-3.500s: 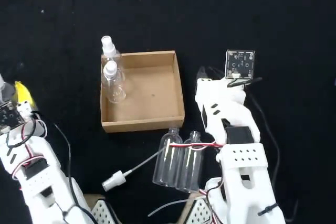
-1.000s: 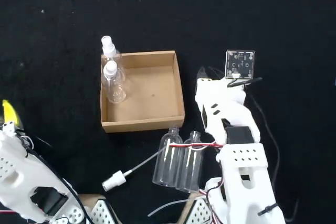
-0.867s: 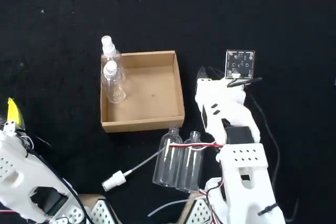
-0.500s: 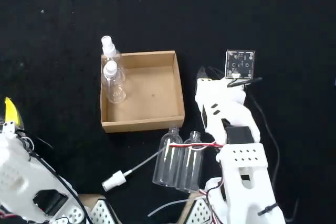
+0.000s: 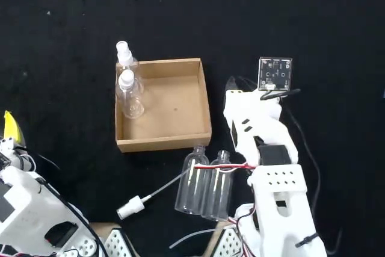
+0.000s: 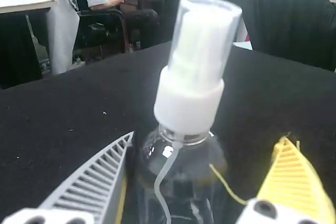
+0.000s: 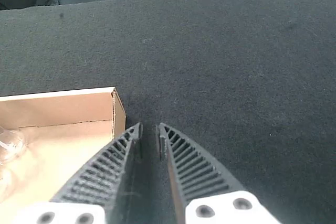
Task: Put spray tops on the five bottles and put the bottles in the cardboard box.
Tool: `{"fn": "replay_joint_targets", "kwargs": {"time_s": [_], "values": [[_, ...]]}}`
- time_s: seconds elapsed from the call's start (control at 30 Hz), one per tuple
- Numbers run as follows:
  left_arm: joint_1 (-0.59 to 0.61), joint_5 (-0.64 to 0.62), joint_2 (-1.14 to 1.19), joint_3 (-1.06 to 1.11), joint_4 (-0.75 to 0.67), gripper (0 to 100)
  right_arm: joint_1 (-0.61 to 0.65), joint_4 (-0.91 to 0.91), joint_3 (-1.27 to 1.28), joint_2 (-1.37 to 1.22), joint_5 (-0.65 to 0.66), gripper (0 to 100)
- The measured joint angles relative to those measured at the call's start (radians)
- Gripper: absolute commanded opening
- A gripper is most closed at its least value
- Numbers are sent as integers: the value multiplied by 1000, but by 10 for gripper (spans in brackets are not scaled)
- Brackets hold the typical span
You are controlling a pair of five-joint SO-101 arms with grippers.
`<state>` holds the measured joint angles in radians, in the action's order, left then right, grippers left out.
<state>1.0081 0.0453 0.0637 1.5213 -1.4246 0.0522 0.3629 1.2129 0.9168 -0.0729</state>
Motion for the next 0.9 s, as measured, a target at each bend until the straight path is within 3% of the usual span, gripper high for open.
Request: {"fn": "replay_joint_targets", "kwargs": {"time_s": [0.3,0.37,0.5,0.6,0.7,0.9], "values": [[0,0,0,-2,0,355,0,0,0,0,0,31],[0,0,0,-2,0,284,0,0,0,0,0,31],[0,0,0,-2,2,15,0,0,0,0,0,31],[-11,0,0,-2,6,82,0,0,0,0,0,31],[-21,0,0,-2,6,21,0,0,0,0,0,31],[-34,0,-11,-2,-14,28,0,0,0,0,0,31]]}}
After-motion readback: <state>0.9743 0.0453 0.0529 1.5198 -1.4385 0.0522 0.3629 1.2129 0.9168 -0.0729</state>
